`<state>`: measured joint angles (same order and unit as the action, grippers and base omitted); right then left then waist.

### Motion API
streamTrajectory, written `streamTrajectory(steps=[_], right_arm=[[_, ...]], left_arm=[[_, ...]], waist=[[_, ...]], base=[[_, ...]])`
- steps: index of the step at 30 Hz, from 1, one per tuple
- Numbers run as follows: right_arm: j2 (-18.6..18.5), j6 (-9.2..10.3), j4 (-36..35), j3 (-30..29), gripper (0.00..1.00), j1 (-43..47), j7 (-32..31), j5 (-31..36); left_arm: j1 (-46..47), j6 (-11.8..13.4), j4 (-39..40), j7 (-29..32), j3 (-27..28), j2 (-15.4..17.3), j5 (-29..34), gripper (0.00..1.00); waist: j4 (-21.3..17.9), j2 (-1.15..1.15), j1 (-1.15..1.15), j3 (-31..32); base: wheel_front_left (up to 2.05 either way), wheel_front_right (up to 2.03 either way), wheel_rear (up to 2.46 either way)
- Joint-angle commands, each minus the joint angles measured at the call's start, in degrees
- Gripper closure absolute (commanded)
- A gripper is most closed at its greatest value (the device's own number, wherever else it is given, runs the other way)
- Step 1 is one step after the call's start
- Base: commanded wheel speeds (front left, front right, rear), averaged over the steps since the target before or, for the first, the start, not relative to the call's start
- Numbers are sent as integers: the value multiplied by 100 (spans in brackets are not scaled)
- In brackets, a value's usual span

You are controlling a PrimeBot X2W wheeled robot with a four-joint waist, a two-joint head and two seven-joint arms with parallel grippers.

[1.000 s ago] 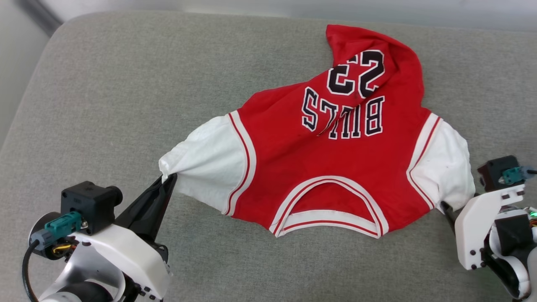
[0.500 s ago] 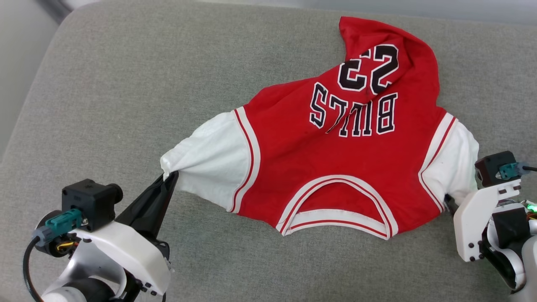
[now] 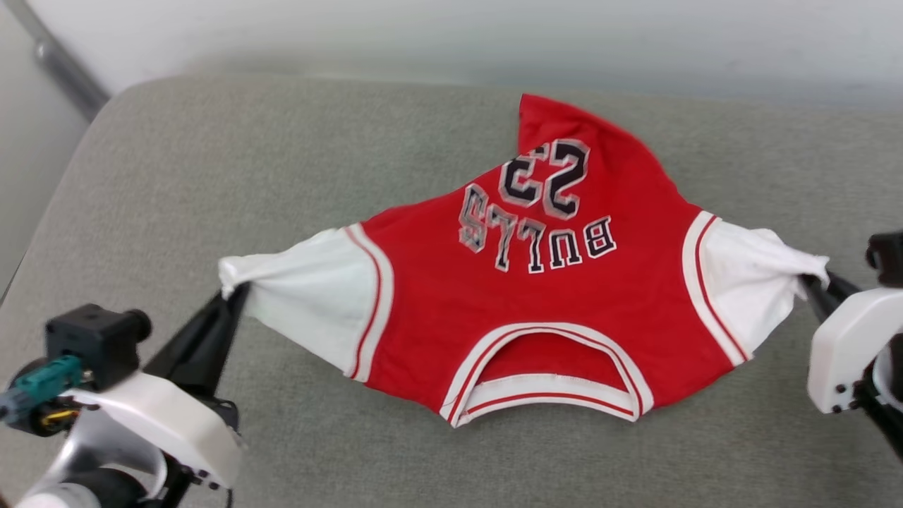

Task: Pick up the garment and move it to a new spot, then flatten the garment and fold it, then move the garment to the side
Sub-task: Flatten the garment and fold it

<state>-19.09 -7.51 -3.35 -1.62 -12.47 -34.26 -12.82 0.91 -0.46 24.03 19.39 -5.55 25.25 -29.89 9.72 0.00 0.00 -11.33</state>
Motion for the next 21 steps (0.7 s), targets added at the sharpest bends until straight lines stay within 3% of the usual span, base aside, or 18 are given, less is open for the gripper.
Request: streamTrajectory(steps=[1,9,21], right_arm=[[-92,4,-147,-36,100,-26,-39,-85],[-522,4,-1135,-136,100,-313,-402,-415],[-687,4,-2246,-450,100,-1406,-735,-739]], left_arm=[[-18,-1,49,-57,83,67,46,100],[246,30,468,-123,567,339,-51,100],[1449,94,1182,-76,1336,733,-464,100]], waist=[[-193,0,0,221],[-565,0,0,653],[-993,0,0,724]], base=[[0,0,0],[0,0,0],[0,0,0]])
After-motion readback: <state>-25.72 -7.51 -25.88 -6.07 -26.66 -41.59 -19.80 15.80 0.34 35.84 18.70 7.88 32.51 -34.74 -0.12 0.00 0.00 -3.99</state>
